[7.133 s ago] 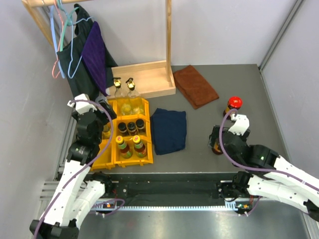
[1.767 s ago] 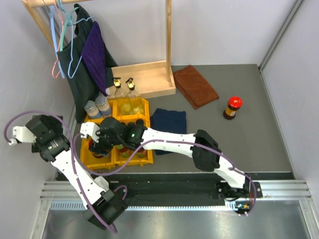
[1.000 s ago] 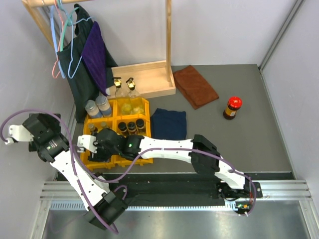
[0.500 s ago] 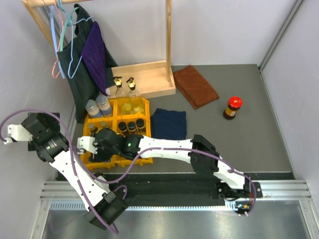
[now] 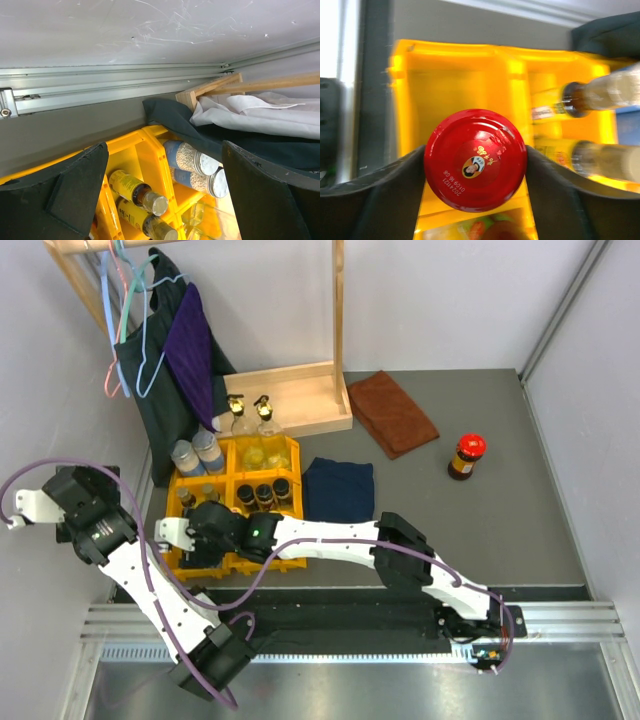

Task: Organize the condiment bottles
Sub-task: Place the bottle in the storage box.

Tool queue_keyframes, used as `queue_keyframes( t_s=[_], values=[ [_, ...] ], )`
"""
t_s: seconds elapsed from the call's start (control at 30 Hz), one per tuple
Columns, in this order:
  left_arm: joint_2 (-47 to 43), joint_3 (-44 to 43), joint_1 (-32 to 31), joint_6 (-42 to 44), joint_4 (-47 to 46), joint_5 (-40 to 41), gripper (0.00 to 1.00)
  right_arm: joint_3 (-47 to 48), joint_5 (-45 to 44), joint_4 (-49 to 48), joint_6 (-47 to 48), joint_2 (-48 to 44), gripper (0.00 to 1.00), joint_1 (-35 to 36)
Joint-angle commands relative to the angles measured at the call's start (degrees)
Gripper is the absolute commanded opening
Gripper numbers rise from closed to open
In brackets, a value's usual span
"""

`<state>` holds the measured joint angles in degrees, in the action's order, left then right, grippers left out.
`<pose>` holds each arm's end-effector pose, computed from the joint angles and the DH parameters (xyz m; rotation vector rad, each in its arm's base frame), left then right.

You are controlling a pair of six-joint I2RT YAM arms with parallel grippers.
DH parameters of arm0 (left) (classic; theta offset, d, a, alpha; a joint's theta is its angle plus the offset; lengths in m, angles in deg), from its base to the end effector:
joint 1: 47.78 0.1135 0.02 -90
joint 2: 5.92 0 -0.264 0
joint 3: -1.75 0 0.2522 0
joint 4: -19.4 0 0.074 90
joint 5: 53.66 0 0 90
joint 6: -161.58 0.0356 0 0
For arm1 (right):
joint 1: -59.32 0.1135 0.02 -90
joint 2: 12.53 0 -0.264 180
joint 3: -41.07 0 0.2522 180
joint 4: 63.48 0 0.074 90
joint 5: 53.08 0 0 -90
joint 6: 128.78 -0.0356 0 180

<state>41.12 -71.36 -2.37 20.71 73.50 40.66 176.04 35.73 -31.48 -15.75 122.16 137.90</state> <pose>0.1127 0.1182 0.3661 -1.5639 1.3386 0.0187 0.1098 0.5400 0.2448 -1.6770 1.3837 0.5449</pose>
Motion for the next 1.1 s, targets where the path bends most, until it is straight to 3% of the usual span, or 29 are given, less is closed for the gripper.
queue_keyframes(
  t_s=[0.0, 0.17, 0.27, 1.07],
  values=[
    [-0.1, -2.4, 0.7, 0.2, -1.3, -0.7, 0.99, 4.2, -6.6, -7.2, 3.7, -1.7, 0.77, -0.5],
    [-0.5, -3.7, 0.7, 0.1, -1.0, -1.9, 0.99, 4.4, -9.1, -8.8, 4.0, -3.2, 0.92, -0.5],
    [-0.8, -4.8, 0.7, 0.0, -0.3, -2.6, 0.99, 4.5, -9.9, -9.4, 4.1, -4.3, 0.94, -0.5],
    [-5.6, -14.1, 0.7, 0.6, 6.0, -5.9, 0.99, -7.6, -15.2, -12.3, 4.4, -18.3, 0.99, 0.3]
  ],
)
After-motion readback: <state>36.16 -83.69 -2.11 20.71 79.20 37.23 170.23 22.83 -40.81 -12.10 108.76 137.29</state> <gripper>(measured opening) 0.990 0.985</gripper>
